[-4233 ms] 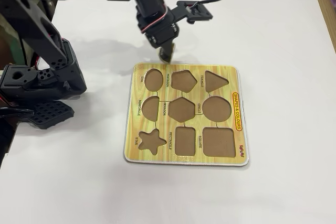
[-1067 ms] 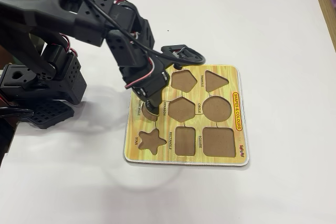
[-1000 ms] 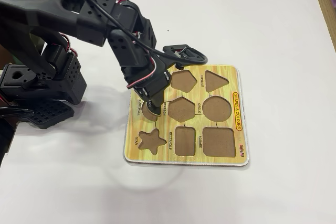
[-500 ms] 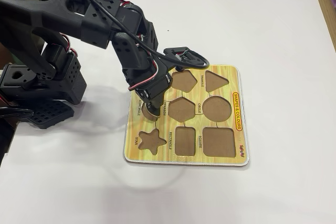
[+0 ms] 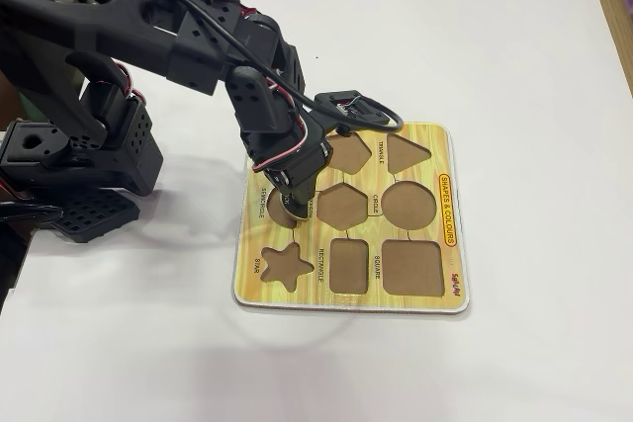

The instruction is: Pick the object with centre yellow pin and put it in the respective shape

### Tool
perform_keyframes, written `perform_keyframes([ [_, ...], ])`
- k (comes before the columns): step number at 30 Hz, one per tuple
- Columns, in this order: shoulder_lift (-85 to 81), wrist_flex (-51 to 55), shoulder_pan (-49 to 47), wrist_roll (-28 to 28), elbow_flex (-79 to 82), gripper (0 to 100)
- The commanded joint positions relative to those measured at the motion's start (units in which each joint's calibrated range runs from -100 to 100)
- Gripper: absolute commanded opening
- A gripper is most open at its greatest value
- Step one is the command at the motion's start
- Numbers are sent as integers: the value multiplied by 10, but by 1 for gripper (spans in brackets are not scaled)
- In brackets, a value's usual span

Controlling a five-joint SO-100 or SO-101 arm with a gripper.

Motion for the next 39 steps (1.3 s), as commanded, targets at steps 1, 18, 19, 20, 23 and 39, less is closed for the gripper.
perform_keyframes([
  [1,-7,2,-4,1,-20,1],
  [18,-8,18,-4,3,-12,1],
  [19,-8,16,-5,3,-11,1],
  [20,-8,16,-5,3,-11,1],
  [23,-8,13,-5,3,-11,1],
  [39,-8,12,-5,1,-11,2],
])
